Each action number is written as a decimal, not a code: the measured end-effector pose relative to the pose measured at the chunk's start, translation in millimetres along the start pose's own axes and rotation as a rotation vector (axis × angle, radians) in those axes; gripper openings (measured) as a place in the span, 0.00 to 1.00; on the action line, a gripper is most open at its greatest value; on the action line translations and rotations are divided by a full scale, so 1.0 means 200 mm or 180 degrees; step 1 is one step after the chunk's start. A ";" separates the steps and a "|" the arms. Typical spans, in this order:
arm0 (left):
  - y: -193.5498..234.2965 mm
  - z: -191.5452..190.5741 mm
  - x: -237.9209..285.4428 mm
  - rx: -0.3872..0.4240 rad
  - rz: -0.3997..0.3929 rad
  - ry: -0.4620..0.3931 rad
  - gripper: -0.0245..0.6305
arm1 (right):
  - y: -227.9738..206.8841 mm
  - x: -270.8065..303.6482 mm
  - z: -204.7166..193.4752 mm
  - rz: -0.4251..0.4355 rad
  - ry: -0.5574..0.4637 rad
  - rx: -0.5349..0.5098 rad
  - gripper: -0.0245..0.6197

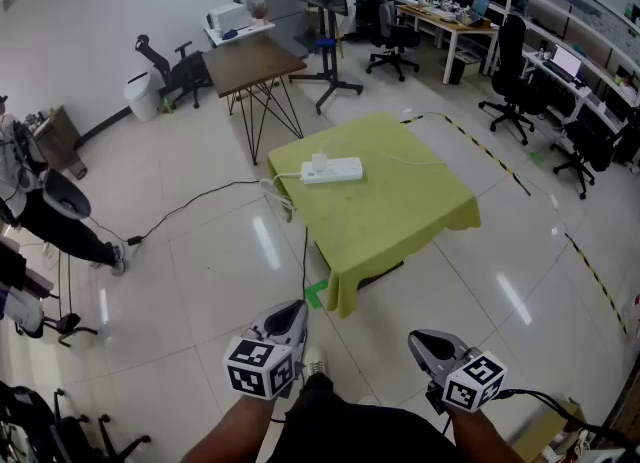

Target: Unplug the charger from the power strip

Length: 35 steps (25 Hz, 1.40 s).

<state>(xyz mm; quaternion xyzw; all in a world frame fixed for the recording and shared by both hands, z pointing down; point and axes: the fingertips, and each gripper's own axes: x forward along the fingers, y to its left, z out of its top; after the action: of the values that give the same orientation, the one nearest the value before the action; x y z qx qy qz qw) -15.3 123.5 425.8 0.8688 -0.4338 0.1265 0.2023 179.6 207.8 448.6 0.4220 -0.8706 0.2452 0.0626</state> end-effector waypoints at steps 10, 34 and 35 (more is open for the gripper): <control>0.14 0.01 0.12 -0.0043 0.0028 0.0060 0.05 | -0.07 0.18 0.04 0.0018 0.0059 0.0030 0.04; 0.99 0.33 0.50 0.0022 -0.0339 0.0122 0.05 | -0.20 1.22 0.54 -0.0175 0.0107 -0.0275 0.05; 1.00 0.33 0.51 0.0050 -0.0349 0.0119 0.05 | -0.21 1.24 0.54 -0.0175 0.0124 -0.0285 0.05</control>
<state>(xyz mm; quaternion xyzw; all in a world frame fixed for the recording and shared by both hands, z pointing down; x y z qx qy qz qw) -113.7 -86.4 455.7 0.8903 -0.3807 0.1348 0.2102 64.2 -41.5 447.8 0.4377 -0.8674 0.2123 0.1052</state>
